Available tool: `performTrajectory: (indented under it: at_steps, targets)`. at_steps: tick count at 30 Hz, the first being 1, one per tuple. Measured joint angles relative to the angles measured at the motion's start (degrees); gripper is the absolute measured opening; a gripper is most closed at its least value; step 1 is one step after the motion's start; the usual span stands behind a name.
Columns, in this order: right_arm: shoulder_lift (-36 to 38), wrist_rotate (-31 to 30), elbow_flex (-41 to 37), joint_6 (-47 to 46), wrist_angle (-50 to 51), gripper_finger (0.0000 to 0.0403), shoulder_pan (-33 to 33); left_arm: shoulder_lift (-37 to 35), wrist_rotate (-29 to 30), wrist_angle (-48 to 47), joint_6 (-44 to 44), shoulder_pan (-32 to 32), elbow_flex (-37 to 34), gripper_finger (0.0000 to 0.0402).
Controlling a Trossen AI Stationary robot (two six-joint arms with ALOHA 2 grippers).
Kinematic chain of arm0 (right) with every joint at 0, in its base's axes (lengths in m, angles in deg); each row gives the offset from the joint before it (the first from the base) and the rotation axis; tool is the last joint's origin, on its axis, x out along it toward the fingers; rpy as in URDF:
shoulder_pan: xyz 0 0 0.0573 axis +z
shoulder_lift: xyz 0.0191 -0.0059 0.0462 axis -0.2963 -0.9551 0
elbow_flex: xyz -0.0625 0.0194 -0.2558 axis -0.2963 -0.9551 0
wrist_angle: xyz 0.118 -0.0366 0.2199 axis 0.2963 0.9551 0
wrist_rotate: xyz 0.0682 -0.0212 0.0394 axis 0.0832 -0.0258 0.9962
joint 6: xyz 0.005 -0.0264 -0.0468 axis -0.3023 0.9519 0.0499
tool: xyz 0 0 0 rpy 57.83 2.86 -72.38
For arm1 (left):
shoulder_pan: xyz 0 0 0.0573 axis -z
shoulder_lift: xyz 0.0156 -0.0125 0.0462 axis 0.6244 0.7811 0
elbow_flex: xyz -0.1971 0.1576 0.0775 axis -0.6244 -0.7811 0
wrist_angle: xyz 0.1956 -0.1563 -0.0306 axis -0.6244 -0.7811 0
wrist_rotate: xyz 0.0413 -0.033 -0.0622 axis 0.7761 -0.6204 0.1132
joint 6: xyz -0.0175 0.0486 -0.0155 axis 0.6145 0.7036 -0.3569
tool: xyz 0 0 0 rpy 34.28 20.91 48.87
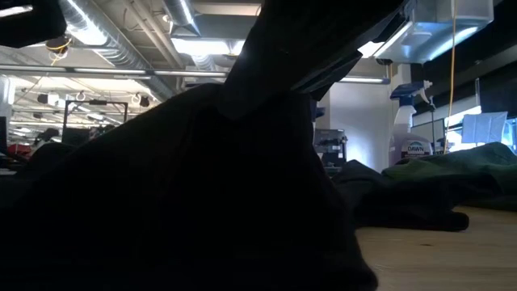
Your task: Fold Laundry from Bin
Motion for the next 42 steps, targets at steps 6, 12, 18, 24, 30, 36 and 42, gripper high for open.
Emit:
performTrajectory:
  at_steps: [6,12,18,24,30,36,42]
  targets:
    - [0.0,0.0,0.0,0.0,0.0,0.0007,0.0,-0.1,1.3,-0.1,0.1,-0.3,0.0,0.0001]
    - [0.0,1.2,0.0,0.0,0.2,0.0007,0.0,-4.4,1.8,-2.0,0.2,0.2,0.0,0.0001]
    - [0.0,2.0,0.0,-0.2,0.3,0.0007,0.0,-10.2,4.1,-9.9,-2.6,1.7,0.0,0.0]
    - [0.0,3.9,0.0,-1.3,0.0,0.0007,0.0,-12.7,3.7,-17.0,-9.7,3.5,0.0,0.0]
    - [0.0,6.7,0.0,-1.3,-0.4,0.0018,0.1,-12.7,3.4,-17.5,-12.1,5.5,0.0,0.0]
    - [0.0,10.6,0.0,-0.7,-1.7,0.01,0.1,-14.6,4.3,-20.4,-15.1,6.9,0.0,0.0]
    - [0.0,11.9,0.9,0.7,-2.5,0.0198,0.1,-17.4,5.9,-21.2,-16.8,8.4,0.0,0.0]
